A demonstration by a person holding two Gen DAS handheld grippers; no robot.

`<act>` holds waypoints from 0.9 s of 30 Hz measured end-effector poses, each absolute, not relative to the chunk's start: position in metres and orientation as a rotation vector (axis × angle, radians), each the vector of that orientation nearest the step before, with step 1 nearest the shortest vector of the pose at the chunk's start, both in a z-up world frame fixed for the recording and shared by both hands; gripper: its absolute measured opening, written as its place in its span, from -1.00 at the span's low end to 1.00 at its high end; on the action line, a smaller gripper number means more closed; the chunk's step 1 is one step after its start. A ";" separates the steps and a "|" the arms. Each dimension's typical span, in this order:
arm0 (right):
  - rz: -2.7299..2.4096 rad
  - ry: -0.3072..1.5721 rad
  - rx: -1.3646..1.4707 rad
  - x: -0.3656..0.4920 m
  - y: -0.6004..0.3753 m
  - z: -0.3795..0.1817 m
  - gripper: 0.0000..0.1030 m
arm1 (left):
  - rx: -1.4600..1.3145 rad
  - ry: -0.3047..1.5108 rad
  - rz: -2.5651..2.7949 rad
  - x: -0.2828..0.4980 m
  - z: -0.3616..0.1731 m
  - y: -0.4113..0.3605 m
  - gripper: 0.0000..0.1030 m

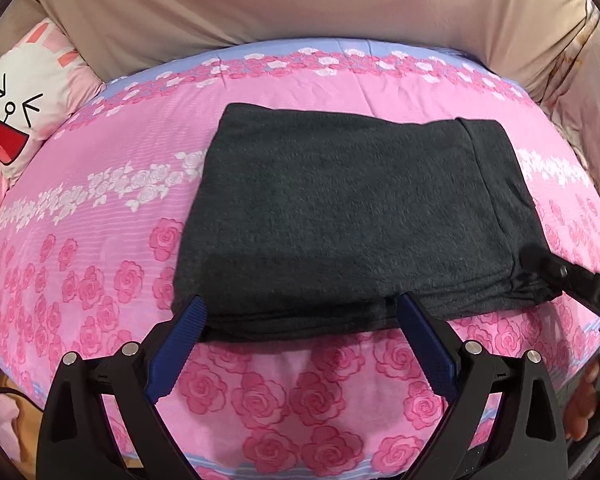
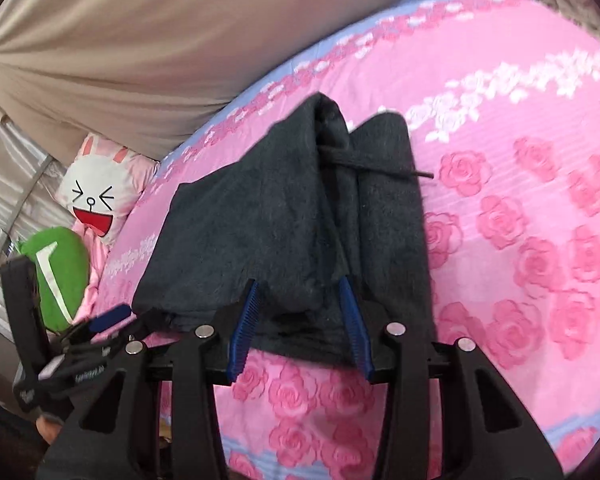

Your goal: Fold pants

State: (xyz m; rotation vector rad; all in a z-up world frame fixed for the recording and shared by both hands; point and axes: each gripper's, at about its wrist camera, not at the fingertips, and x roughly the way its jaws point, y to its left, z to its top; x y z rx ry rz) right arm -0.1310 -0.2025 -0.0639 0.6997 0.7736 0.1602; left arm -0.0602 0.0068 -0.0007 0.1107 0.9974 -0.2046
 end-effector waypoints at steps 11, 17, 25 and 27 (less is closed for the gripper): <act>0.148 0.680 0.603 -0.164 -0.207 -0.034 -0.82 | 0.118 1.015 -0.181 -0.060 -0.005 0.004 0.86; 0.102 0.703 0.597 -0.158 -0.210 -0.042 -0.48 | 0.180 1.004 -0.156 -0.060 -0.010 -0.006 0.89; 0.103 0.731 0.487 -0.076 -0.227 -0.025 0.00 | 0.037 1.011 -0.188 -0.052 0.005 0.014 0.89; 0.097 0.784 0.490 -0.051 -0.227 -0.038 -0.03 | 0.044 1.001 -0.192 -0.054 0.009 0.013 0.89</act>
